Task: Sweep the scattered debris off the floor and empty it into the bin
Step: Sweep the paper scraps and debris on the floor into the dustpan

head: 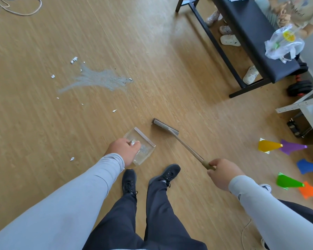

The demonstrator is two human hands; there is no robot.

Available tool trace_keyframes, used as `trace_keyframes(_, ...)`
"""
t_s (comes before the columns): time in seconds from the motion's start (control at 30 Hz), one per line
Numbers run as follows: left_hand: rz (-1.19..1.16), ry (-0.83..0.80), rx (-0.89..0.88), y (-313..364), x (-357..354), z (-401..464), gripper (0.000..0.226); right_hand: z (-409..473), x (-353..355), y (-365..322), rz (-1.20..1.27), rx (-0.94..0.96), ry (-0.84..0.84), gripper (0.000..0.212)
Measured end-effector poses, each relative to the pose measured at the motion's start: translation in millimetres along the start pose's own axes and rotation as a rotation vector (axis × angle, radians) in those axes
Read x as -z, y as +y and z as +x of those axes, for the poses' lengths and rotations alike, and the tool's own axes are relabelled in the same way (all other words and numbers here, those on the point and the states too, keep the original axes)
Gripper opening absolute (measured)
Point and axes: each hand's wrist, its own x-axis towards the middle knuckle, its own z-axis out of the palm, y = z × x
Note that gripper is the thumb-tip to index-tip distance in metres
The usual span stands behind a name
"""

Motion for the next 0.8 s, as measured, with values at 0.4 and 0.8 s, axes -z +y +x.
trace_keyframes(0.4,-0.001,-0.031,-0.002,0.8,1.7,-0.4,0.036,-21.3,28.7,23.0,-0.235,0.044,-0.009,0.033)
trace_keyframes(0.8,-0.006,-0.023,-0.004,1.3,3.2,-2.4,0.037,-23.1,39.0,31.7,-0.09,0.018,0.0,0.032)
